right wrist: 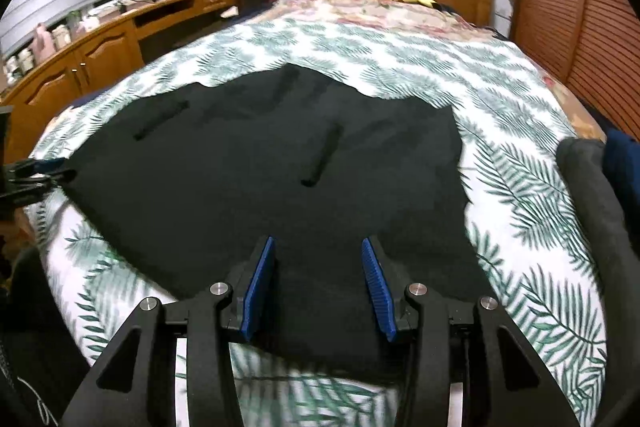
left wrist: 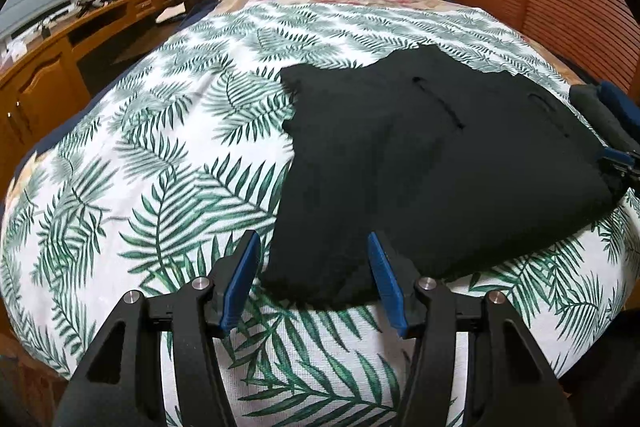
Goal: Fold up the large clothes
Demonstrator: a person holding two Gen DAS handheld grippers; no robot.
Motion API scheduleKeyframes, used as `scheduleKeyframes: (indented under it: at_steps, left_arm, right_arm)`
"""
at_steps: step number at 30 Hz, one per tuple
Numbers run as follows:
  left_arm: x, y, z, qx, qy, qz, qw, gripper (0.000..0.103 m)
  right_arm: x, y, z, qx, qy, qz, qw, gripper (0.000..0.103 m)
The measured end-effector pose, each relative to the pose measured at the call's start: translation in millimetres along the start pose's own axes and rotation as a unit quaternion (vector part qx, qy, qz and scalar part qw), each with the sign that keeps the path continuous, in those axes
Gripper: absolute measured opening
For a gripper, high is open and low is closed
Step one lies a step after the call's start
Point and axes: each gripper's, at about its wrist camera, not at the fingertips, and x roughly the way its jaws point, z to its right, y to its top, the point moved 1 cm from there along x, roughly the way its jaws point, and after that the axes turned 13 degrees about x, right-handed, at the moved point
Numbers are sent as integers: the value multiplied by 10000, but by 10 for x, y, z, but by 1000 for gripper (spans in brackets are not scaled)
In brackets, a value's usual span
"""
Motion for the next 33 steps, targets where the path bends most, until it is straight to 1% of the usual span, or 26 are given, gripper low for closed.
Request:
scheduleKeyframes:
  at_steps: [8,15,19,22,26,29,32,33]
  left_arm:
    - [46,-93,-27,-173,-105,-36,9998,57]
    - [63,-116,-45,-311,-190,-47,9993,57]
    - [56,-122,-41,-331,-188,-56,9993,57]
    - [55,-132,-50,-359,-217,-50,9991,57]
    - [62,-132,-63,-421,-232,-61,9988,57]
    - [62,-126,-39,-371,-198,-63,9991,57]
    - [71,-117,-33,-386,-286,-76,9988,49]
    - [71,-108,-27,-389,-342,-81,9986,40]
  right_arm:
    - [108,-79,-267,-224,499,-142,9984,47]
    - [242,-23,-537,-407,946,-190,9945,47]
    - [361,-44,-594,-581,819,-279,9946,47]
    - [522,-42,-595,-595,723,-545,9941,48]
    - [601,2,-629,-715,579,-587,9940,50]
    - [626,22,-652,-765,541,-575,9939,50]
    - [642,20,-686,-800,514,-551,9939,50]
    - [650,6,-708,-813,507,-532,9940,50]
